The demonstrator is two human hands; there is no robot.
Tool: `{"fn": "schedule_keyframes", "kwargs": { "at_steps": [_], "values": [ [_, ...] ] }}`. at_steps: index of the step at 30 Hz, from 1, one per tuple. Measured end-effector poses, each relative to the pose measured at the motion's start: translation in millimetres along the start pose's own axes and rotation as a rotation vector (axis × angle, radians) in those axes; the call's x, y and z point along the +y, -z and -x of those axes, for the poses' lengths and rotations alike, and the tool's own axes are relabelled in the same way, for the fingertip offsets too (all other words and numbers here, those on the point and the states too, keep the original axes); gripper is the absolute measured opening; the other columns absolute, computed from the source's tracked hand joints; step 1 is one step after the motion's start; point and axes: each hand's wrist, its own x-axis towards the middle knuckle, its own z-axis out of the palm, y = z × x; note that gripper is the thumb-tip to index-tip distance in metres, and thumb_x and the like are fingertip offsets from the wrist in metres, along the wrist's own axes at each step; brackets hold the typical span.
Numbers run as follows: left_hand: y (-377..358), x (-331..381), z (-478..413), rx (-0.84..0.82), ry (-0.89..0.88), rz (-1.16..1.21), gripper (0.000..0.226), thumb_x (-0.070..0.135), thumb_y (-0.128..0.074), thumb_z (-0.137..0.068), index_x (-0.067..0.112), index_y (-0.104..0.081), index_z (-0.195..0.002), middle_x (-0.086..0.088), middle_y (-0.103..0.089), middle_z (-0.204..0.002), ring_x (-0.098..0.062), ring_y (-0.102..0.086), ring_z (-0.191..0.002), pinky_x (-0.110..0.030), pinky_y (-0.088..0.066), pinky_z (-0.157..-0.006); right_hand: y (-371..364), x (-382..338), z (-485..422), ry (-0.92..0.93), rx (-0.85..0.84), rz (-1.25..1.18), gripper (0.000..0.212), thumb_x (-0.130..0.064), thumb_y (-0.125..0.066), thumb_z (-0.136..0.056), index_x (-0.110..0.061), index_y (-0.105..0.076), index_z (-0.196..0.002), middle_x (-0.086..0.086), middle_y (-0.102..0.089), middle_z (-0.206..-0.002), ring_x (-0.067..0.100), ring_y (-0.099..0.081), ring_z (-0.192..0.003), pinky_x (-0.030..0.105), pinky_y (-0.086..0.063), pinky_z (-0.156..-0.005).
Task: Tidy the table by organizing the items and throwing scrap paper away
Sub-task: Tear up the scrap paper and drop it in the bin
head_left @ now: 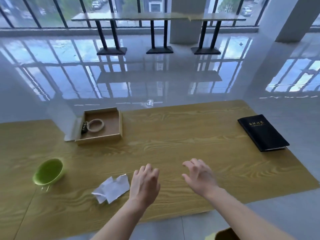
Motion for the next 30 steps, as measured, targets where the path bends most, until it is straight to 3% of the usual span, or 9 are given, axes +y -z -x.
{"fn": "schedule_keyframes", "kwargs": {
  "at_steps": [7,11,14,22,27,30],
  "values": [
    [2,-107,35,0.04,0.263,0.131,0.024,0.027,-0.051,-0.091,0.026,-0.061,-0.112,0.007,-0.055,-0.107,-0.018,-0.052,-0.1,-0.031,-0.042,-0.084,-38,-98,-39,0.16,-0.146,-0.093,0.045,-0.034,-0.057,-0.094,-0.022,-0.051,-0.136,0.001,-0.055,-0.129,0.021,-0.048,-0.121,0.033,-0.043,-0.1],
    [-4,-156,58,-0.001,0.391,0.174,0.034,0.027,-0.052,-0.09,0.031,-0.057,-0.123,0.007,-0.055,-0.111,-0.017,-0.052,-0.102,-0.031,-0.042,-0.087,-64,-149,-49,0.258,-0.24,-0.083,0.044,-0.034,-0.057,-0.094,-0.023,-0.049,-0.137,-0.001,-0.051,-0.128,0.02,-0.046,-0.121,0.031,-0.04,-0.102],
    [-8,-176,66,-0.036,0.461,0.179,0.03,0.029,-0.052,-0.09,0.028,-0.06,-0.119,0.005,-0.055,-0.11,-0.018,-0.052,-0.101,-0.032,-0.044,-0.086,-78,-176,-56,0.307,-0.272,-0.058,0.041,-0.033,-0.057,-0.094,-0.024,-0.051,-0.133,-0.001,-0.05,-0.125,0.021,-0.046,-0.118,0.03,-0.039,-0.101],
    [-28,-197,57,-0.119,0.448,0.143,0.039,0.015,-0.048,-0.094,0.027,-0.055,-0.13,0.003,-0.056,-0.119,-0.021,-0.052,-0.102,-0.033,-0.046,-0.084,-100,-211,-80,0.423,-0.375,0.08,0.03,-0.031,-0.06,-0.091,-0.018,-0.055,-0.117,0.002,-0.047,-0.121,0.024,-0.042,-0.114,0.035,-0.042,-0.097],
    [-36,-209,52,-0.16,0.449,0.159,0.035,0.028,-0.062,-0.09,0.03,-0.06,-0.125,0.005,-0.053,-0.112,-0.018,-0.052,-0.099,-0.034,-0.049,-0.083,-108,-222,-88,0.473,-0.422,0.233,0.048,-0.038,-0.066,-0.087,-0.023,-0.046,-0.129,0.003,-0.045,-0.125,0.026,-0.041,-0.114,0.039,-0.047,-0.09],
    [-39,-214,51,-0.201,0.436,0.153,0.042,0.035,-0.072,-0.084,0.034,-0.06,-0.124,0.005,-0.05,-0.108,-0.017,-0.05,-0.097,-0.034,-0.048,-0.081,-113,-223,-89,0.483,-0.405,0.245,0.048,-0.036,-0.068,-0.087,-0.022,-0.045,-0.127,0.004,-0.045,-0.122,0.025,-0.042,-0.111,0.038,-0.047,-0.086]
  ]
}}
